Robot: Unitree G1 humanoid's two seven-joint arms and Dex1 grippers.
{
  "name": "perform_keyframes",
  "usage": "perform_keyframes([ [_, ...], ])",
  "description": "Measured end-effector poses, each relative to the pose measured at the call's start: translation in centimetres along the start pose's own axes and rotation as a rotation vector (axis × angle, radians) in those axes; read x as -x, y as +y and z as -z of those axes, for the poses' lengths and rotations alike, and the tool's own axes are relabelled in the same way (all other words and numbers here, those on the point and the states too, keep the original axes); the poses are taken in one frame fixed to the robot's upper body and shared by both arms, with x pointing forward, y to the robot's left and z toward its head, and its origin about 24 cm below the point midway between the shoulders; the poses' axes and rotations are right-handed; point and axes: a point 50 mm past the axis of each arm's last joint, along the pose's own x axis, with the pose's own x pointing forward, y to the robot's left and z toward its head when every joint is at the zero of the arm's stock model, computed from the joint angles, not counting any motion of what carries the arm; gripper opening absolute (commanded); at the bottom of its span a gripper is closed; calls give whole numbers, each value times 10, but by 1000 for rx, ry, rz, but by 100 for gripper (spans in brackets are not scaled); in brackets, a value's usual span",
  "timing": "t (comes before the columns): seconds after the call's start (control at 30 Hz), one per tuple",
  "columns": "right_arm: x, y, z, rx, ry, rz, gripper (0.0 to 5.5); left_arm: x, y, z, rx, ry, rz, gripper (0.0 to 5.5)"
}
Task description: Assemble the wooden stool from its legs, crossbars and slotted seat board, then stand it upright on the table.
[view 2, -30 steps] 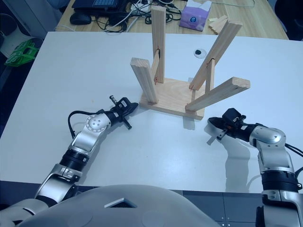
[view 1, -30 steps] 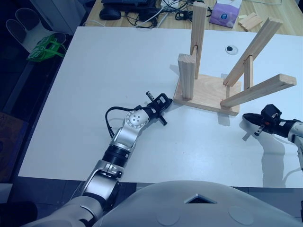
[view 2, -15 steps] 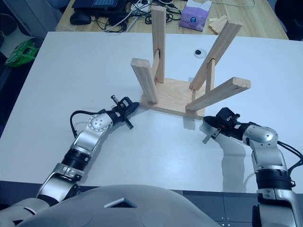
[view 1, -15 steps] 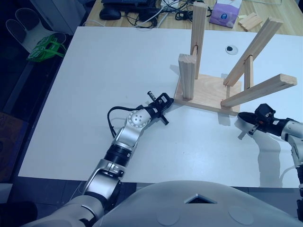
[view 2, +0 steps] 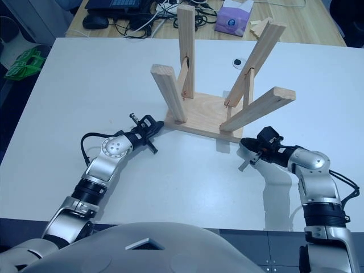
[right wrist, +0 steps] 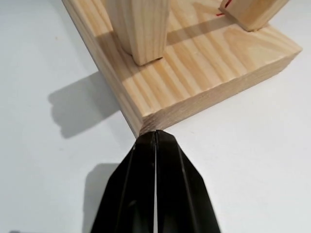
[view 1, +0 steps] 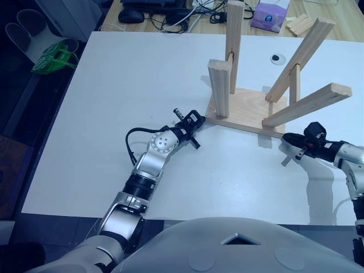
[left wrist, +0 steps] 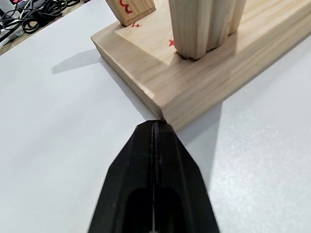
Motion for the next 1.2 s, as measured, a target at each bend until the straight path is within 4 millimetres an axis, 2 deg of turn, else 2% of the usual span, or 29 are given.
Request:
perform_keyframes([
  [0.1, 3, 8, -2, -9, 1, -59, 0, 6, 4, 0, 10, 0, 5, 2],
  [0.27, 9, 8, -3, -15, 16, -45, 0, 13, 2, -11, 32, -42, 41, 2],
  [0.43, 9, 13, -11, -7, -3, -63, 0, 20, 10, -14, 28, -42, 31, 2],
  [1.2, 13, 15, -28, -40, -69, -79, 0, 32, 22, -28, 97, -88, 14, 2],
])
